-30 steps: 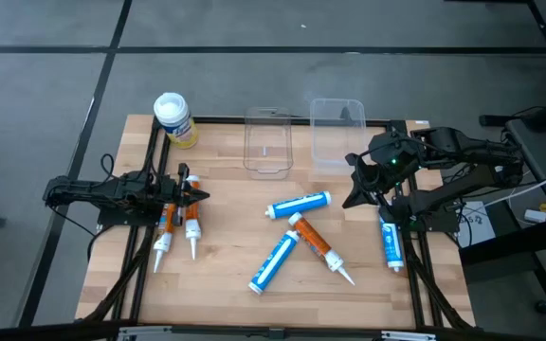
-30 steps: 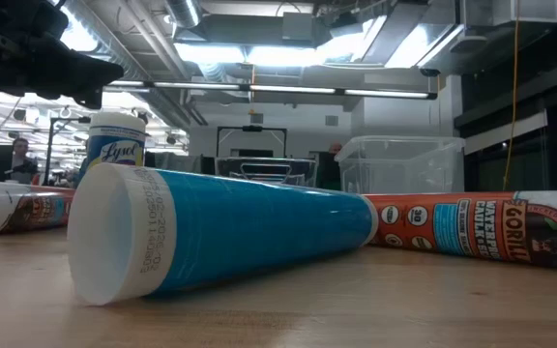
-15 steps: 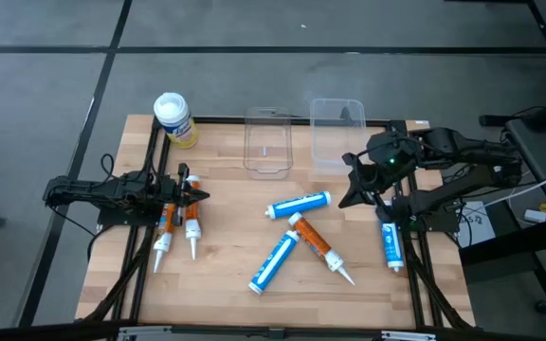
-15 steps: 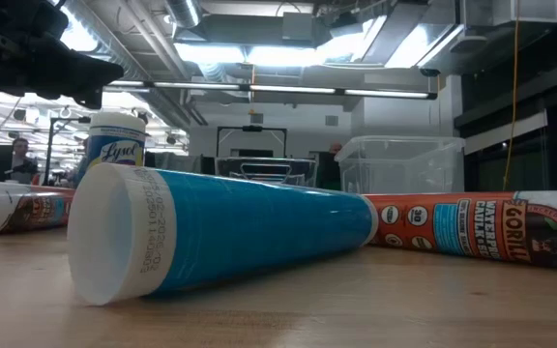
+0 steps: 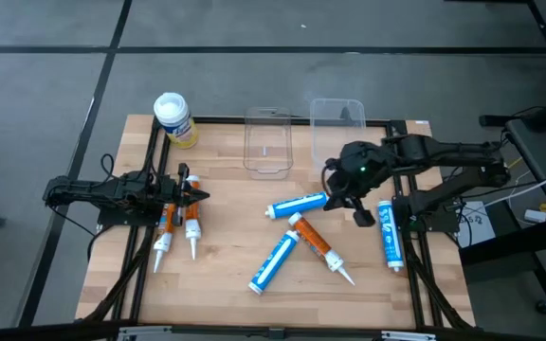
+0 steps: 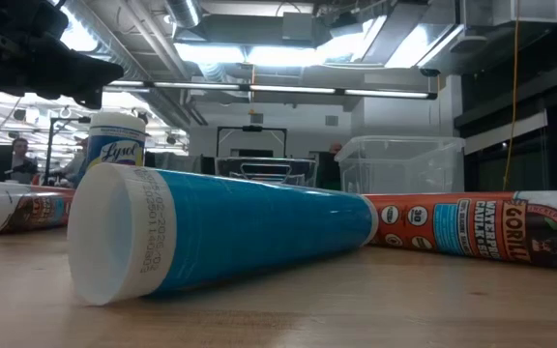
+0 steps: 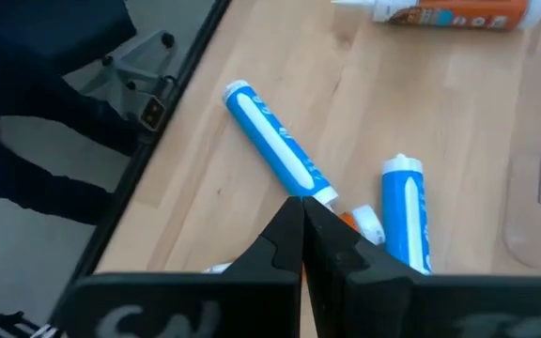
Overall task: Pick & place silicon tubes, Sealant and Lysol wipes
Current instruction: Put the top blue sealant into the right transparent bin
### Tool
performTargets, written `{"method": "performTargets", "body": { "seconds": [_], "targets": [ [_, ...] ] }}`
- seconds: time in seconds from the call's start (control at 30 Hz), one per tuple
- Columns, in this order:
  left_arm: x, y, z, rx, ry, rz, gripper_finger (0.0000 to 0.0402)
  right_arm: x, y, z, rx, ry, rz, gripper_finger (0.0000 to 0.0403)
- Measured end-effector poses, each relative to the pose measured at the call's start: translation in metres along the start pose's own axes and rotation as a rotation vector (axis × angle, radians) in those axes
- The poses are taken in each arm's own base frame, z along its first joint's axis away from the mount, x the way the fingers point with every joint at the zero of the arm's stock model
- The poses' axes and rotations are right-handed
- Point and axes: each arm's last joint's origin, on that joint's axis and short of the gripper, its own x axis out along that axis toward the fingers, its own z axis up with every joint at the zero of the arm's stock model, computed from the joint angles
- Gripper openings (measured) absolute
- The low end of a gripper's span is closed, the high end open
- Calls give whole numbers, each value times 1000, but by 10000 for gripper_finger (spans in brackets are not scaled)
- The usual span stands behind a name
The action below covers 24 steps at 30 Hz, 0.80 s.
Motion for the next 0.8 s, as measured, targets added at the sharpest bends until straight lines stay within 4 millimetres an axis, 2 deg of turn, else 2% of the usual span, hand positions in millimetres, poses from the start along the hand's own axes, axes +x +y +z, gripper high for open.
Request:
{"method": "performTargets", "body": {
  "seconds": [0.3, 0.8],
  "targets": [
    [0, 0, 0, 0, 0, 0, 11, 26, -16, 2, 39, 81, -70, 4],
    [0, 0, 0, 0, 0, 0, 8, 60, -29, 1, 15, 180, -88, 8]
  ]
}}
